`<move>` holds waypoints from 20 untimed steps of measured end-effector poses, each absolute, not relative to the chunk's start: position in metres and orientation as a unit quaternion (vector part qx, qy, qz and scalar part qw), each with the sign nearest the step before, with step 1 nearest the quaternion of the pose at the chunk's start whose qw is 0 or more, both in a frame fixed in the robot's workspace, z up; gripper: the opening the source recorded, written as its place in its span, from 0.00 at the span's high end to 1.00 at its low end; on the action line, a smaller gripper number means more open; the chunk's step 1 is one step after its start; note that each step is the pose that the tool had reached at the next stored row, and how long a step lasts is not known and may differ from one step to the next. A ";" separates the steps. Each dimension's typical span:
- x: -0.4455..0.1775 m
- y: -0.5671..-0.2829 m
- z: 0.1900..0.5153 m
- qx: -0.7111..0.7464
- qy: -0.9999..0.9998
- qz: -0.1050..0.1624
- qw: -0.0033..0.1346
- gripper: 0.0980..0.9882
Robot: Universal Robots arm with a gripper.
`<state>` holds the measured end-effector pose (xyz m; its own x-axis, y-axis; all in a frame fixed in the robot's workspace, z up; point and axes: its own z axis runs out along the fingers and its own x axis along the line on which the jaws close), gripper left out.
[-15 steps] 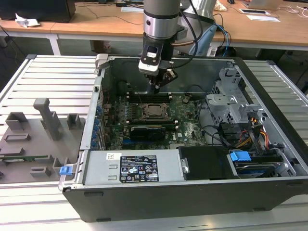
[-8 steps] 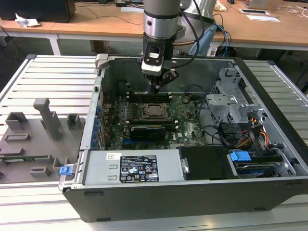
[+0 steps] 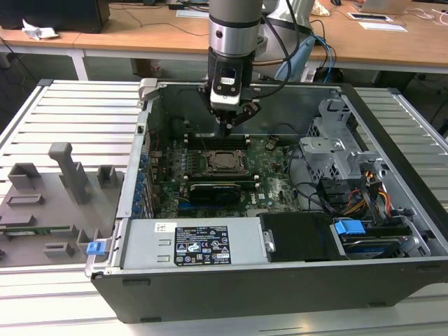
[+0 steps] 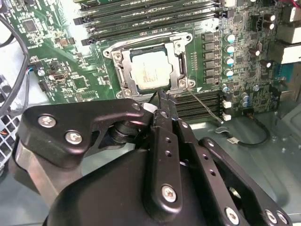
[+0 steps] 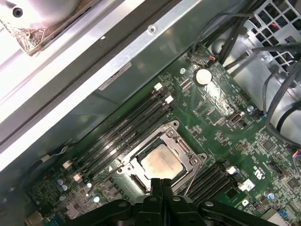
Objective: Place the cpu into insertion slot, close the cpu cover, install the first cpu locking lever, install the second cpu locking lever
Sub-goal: 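Install the first cpu locking lever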
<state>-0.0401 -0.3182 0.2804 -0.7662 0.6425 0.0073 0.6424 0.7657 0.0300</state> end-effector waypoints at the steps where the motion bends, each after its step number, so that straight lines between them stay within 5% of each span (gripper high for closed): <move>1: -0.040 -0.318 0.280 0.336 0.942 0.015 0.002 0.99; 20: -0.040 -0.318 0.280 0.255 0.967 0.015 0.000 0.99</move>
